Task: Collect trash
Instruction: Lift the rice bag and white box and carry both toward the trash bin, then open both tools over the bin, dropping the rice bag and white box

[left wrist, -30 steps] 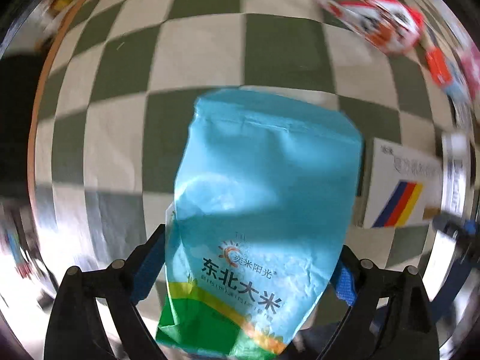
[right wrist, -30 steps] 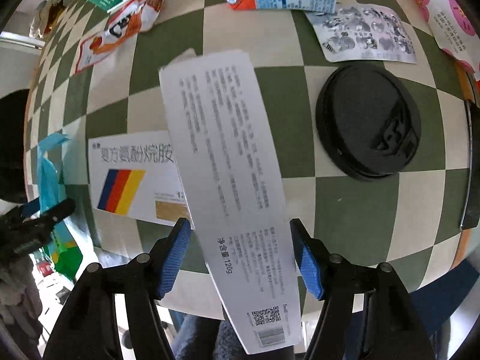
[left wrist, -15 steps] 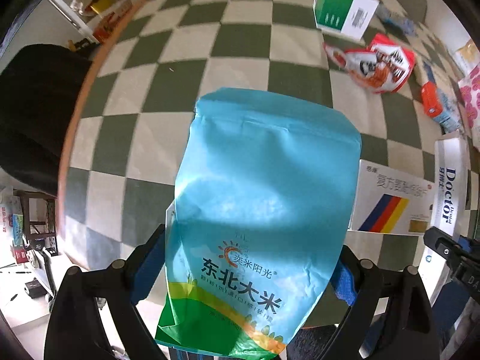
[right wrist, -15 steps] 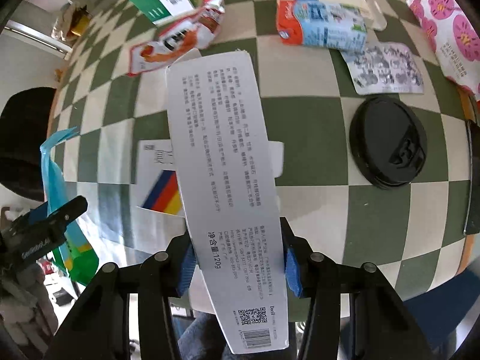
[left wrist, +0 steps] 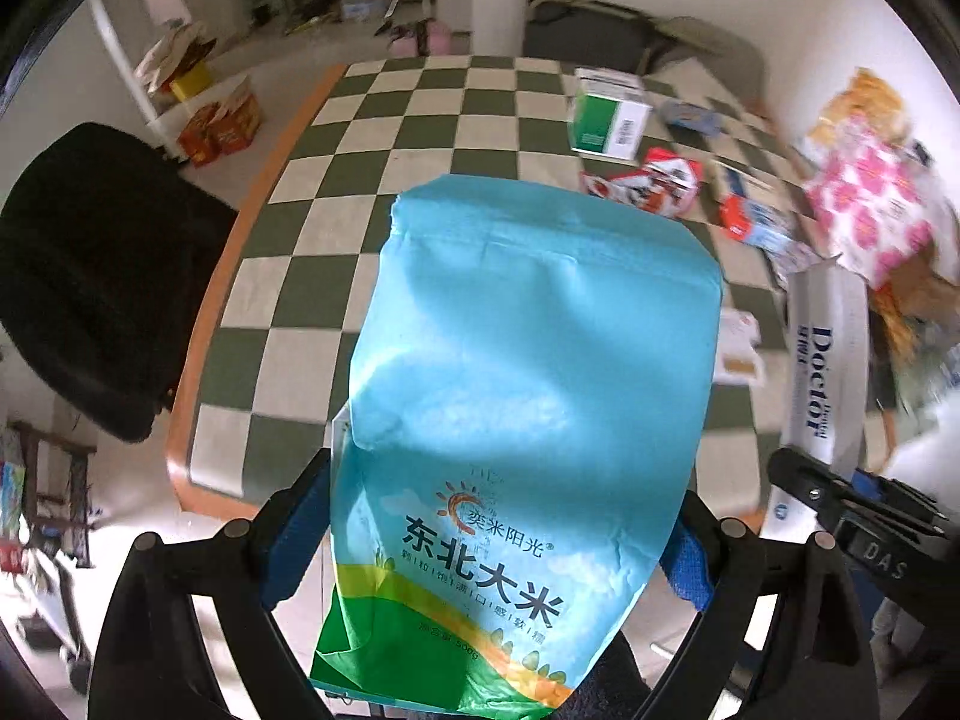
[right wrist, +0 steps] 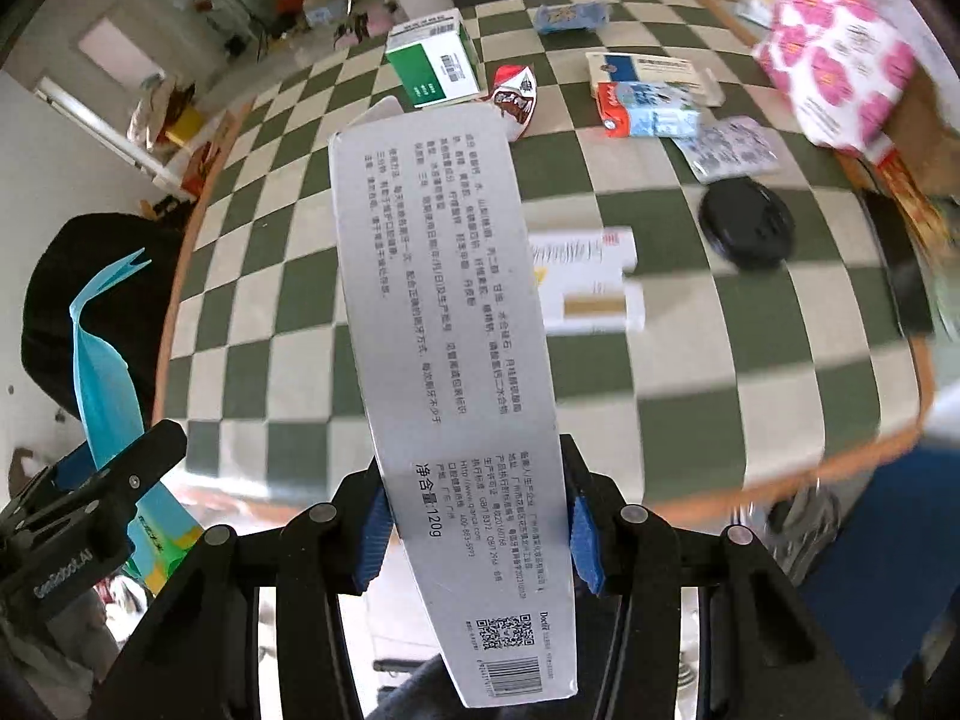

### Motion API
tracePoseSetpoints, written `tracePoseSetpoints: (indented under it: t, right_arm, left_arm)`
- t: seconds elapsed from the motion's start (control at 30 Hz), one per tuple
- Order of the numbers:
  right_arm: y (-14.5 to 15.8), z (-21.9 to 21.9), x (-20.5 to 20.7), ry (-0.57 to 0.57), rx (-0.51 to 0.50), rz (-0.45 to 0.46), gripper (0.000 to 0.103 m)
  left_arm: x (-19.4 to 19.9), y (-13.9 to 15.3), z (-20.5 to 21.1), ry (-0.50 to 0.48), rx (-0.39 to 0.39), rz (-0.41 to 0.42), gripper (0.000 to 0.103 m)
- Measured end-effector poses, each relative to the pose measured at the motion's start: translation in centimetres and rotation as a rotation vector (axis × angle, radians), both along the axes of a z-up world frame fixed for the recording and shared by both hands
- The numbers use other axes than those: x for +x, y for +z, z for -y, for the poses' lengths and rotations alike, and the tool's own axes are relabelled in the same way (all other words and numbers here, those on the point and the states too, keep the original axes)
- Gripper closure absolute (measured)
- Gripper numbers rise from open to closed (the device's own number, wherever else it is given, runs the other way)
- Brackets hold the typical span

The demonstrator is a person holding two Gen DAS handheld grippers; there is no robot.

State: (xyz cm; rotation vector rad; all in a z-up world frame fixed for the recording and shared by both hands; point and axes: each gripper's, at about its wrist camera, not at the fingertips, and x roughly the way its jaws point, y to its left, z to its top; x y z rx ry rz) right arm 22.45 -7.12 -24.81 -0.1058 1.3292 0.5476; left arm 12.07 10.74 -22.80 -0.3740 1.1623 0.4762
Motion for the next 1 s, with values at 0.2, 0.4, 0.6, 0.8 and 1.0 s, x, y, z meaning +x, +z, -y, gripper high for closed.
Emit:
tracePoseSetpoints:
  t: [0.2,0.4,0.6,0.8,1.0]
  right_arm:
    - [-0.1,2.9,-10.0,-0.075,0.01,-0.04,0.052]
    - [-5.6,4.3,-17.1,-0.09,-0.049,-0.139,0.052]
    - [-15.5,5.2,-20.6,-0.081,-0.113,-0.27,0.052]
    - [-27.9,5.4,-21.9,-0.077,-0.137,-0.42,0.052]
    - [-41.4,4.4,-22.3,-0.06,-0.141,-0.58,0.052]
  left_arm:
    - [-6.7,-1.4,2.3,-0.085,-0.048,-0.012,0.01]
    - [-12.0,-7.6,4.0,-0.102,-0.13,-0.115,0.01]
    - [-14.6,-17.8,4.1,-0.054,-0.235,-0.236,0.01]
    - [-14.9,-31.1,3.0,0.002,-0.38,-0.338,0.01]
    - [-14.2,-43.4,2.2,0.038,-0.55,-0.411,0.007]
